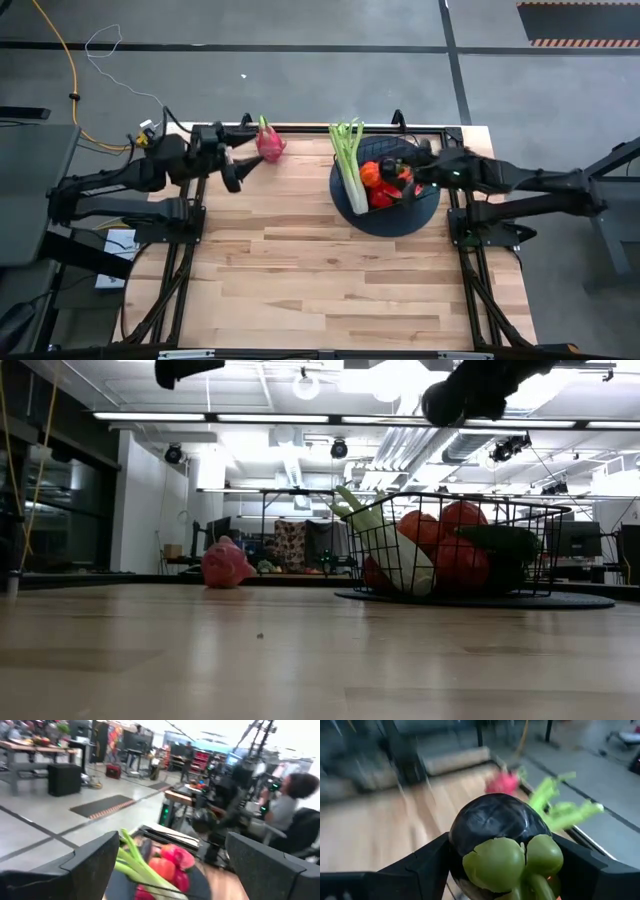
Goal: Build produce basket
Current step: Put the mangosteen into the wire basket, then put the dragon fruit into the wire basket
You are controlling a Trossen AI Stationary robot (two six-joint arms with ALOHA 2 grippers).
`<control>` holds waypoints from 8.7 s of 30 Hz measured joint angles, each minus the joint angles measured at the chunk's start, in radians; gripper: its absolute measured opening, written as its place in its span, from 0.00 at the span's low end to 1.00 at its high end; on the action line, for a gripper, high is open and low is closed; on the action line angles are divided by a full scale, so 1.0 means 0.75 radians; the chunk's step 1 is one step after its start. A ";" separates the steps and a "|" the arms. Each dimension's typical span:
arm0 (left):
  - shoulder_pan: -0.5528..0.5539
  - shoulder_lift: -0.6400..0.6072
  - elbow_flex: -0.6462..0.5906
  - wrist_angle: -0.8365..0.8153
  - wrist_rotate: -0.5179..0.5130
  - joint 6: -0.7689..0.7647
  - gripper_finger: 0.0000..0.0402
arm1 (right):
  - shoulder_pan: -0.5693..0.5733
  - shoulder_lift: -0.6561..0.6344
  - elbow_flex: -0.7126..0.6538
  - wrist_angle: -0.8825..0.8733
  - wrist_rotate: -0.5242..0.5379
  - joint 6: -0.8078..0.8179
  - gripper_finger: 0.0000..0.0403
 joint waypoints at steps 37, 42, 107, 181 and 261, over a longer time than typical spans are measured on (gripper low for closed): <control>-0.442 0.377 -0.002 0.362 -0.355 0.251 0.88 | 0.050 -0.103 -0.128 0.292 0.077 0.472 0.68; -0.437 0.377 -0.002 0.361 -0.359 0.251 0.88 | 0.050 0.162 0.114 -0.223 0.071 0.568 0.68; -0.437 0.377 -0.002 0.348 -0.358 0.220 0.88 | -0.029 0.595 0.319 -0.373 0.013 0.820 0.97; 0.398 0.652 0.212 -0.674 -0.444 -0.700 0.88 | 0.172 -0.060 -0.222 0.527 0.018 0.300 0.97; -0.582 0.198 -0.205 0.371 -0.468 -0.162 0.46 | 0.172 -0.060 -0.222 0.527 0.017 0.601 0.97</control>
